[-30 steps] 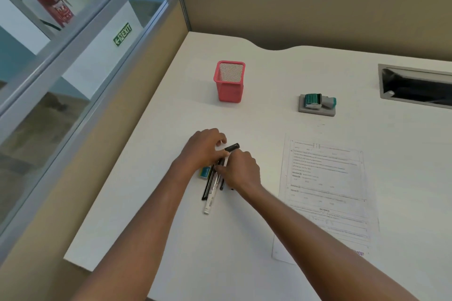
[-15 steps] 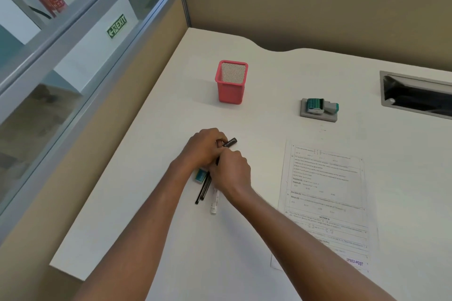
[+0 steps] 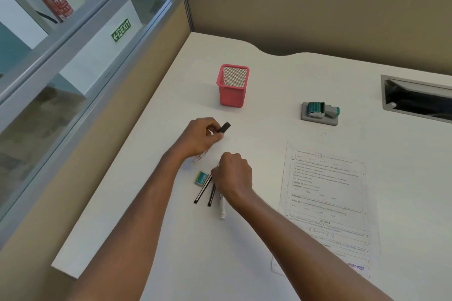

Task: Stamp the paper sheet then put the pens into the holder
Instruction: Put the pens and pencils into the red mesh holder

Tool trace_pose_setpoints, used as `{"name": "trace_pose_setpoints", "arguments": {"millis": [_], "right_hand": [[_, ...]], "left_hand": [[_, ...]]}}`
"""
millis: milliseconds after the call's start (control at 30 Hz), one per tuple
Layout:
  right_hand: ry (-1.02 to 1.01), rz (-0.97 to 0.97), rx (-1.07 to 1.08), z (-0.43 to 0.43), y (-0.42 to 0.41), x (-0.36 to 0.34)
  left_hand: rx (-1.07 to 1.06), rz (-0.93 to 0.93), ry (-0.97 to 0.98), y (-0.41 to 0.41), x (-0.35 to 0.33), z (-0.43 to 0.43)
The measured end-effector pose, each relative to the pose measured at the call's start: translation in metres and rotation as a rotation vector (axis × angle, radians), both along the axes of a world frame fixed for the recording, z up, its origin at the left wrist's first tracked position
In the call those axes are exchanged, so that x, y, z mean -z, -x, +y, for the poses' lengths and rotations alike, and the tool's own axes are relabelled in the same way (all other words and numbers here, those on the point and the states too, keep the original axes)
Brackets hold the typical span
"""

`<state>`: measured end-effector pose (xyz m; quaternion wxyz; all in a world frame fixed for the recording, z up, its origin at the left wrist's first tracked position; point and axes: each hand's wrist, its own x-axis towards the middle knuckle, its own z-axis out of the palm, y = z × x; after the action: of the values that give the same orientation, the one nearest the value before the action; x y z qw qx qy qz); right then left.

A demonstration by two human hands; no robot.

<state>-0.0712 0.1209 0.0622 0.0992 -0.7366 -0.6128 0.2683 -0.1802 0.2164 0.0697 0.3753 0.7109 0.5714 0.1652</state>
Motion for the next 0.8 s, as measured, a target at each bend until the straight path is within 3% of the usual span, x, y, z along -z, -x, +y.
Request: {"name": "trace_pose_setpoints", "arguments": {"millis": [433,600,800], "right_hand": [[-0.027,-0.072,-0.150,0.001,0.002,-0.008],[-0.014,-0.096,-0.179,0.002,-0.005,-0.009],[-0.009,-0.128,-0.242,0.002,-0.002,-0.015]], "left_hand": [[-0.132,-0.303,-0.163,0.006,-0.038,0.023],[-0.244,-0.529,-0.254,0.005,-0.063,0.045],[-0.352,-0.553,-0.520,-0.015,-0.097,0.086]]}}
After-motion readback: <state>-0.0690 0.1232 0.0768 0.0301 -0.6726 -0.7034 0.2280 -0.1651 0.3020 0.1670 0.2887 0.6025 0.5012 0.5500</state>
